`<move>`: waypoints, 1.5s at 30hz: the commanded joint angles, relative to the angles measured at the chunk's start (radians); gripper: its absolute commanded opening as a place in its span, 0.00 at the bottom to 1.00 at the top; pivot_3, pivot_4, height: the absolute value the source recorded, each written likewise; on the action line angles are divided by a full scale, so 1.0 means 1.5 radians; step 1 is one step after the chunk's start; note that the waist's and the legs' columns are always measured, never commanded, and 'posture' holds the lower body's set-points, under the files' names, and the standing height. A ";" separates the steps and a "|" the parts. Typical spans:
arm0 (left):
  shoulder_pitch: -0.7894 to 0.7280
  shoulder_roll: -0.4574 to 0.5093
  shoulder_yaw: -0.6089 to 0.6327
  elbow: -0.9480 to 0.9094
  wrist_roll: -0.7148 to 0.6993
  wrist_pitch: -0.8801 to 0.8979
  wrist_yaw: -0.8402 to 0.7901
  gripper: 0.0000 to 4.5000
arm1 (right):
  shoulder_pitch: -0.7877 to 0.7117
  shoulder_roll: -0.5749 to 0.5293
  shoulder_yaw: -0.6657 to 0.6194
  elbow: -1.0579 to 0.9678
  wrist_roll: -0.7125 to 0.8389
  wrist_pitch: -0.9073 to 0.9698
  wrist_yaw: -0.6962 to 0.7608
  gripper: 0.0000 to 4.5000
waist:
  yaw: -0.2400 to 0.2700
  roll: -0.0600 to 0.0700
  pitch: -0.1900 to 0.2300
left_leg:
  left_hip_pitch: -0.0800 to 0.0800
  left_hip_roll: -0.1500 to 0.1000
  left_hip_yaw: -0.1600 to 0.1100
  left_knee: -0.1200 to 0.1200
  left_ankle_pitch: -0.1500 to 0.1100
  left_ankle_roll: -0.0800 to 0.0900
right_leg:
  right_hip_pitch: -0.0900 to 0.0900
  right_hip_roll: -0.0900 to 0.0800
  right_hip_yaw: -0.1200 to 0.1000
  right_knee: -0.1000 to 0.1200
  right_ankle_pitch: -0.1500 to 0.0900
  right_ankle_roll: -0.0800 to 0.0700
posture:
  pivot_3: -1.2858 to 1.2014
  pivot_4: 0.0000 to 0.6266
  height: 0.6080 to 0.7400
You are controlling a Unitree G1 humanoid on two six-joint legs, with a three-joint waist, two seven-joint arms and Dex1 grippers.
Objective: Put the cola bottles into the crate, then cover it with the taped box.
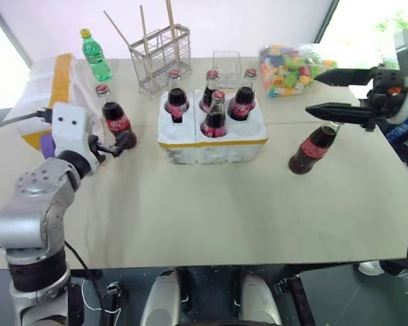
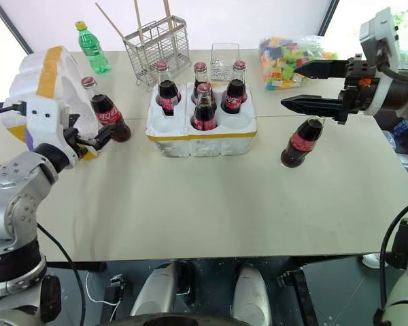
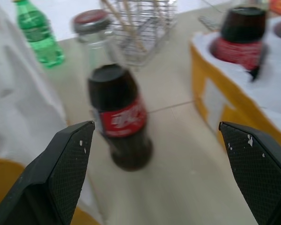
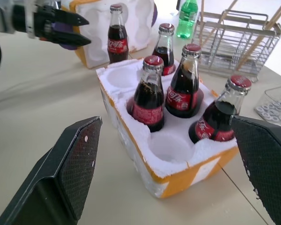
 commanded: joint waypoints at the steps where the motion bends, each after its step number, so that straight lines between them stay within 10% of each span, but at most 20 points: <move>1: -0.015 -0.003 -0.021 0.068 0.033 -0.091 0.017 0.99 | -0.028 -0.002 -0.009 0.004 -0.003 -0.010 0.002 1.00 | 0.000 0.000 0.000 | 0.000 0.000 0.000 0.000 0.000 0.000 | 0.000 0.000 0.000 0.000 0.000 0.000 | 0.52 0.24 0.97; 26: -0.214 -0.035 -0.095 0.565 0.083 -0.415 -0.004 0.99 | -0.029 0.000 -0.026 -0.005 0.016 0.013 -0.025 1.00 | -0.002 0.000 0.000 | 0.000 0.000 0.001 0.000 0.000 0.000 | -0.001 0.000 0.000 0.000 0.000 0.000 | 0.52 0.24 0.97; 30: -0.205 -0.027 -0.088 0.552 0.073 -0.400 -0.012 0.62 | -0.033 -0.005 -0.028 -0.002 0.015 0.014 -0.025 1.00 | -0.001 0.000 0.000 | 0.000 0.000 0.001 0.000 0.000 0.000 | -0.001 0.000 0.000 0.000 0.000 0.000 | 0.52 0.24 0.97; 45: -0.317 0.061 -0.029 0.321 -0.140 -0.173 -0.170 0.63 | -0.028 -0.002 -0.020 0.005 0.004 0.004 -0.027 1.00 | 0.000 -0.004 0.002 | -0.002 0.000 0.001 0.000 0.000 0.000 | -0.002 0.000 -0.001 0.000 0.001 0.000 | 0.52 0.24 0.97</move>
